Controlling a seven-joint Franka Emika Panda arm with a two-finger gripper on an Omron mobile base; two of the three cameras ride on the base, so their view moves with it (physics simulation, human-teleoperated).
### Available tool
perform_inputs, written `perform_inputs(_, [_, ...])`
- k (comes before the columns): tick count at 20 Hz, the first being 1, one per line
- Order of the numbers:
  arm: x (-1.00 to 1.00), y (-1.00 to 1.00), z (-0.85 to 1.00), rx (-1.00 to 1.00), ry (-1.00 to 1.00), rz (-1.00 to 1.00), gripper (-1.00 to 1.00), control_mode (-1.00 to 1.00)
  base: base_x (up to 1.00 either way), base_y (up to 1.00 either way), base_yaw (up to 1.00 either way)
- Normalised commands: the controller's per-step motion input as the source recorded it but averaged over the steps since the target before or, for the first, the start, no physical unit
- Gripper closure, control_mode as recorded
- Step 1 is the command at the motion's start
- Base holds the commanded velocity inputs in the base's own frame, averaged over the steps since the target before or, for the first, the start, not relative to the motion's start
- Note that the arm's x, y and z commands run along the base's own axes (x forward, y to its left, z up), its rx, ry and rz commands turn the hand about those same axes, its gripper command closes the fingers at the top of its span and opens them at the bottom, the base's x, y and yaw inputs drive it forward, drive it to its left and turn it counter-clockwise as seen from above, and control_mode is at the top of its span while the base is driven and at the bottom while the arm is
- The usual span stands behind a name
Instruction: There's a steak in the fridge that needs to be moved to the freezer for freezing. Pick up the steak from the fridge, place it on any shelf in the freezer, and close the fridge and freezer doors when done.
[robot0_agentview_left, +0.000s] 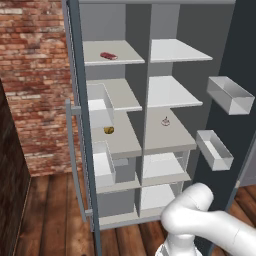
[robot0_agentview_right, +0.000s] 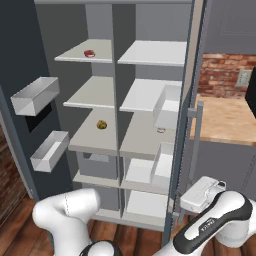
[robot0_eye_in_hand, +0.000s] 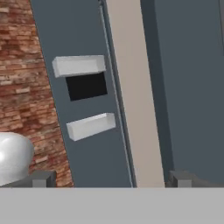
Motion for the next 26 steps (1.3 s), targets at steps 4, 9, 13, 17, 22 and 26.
perform_inputs(4, [0.45,-0.28,-0.37,0.02,0.0,-0.02,-1.0,-1.0,0.0,0.0,0.0])
perform_inputs(9, [0.43,-0.38,-0.34,0.02,0.0,0.0,-1.0,-1.0,0.0,0.0,0.0])
perform_inputs(13, [0.36,-0.4,-0.3,0.0,0.0,0.0,-1.0,-1.0,0.0,0.0,0.0])
perform_inputs(17, [0.35,-0.29,-0.3,0.0,0.0,0.0,-1.0,-1.0,0.0,0.0,0.0])
perform_inputs(22, [0.35,-0.1,-0.3,0.0,0.0,0.0,-1.0,-1.0,0.0,0.0,0.0])
perform_inputs(26, [0.16,0.42,-0.25,0.0,0.0,-0.03,-1.0,-1.0,0.0,0.0,0.0])
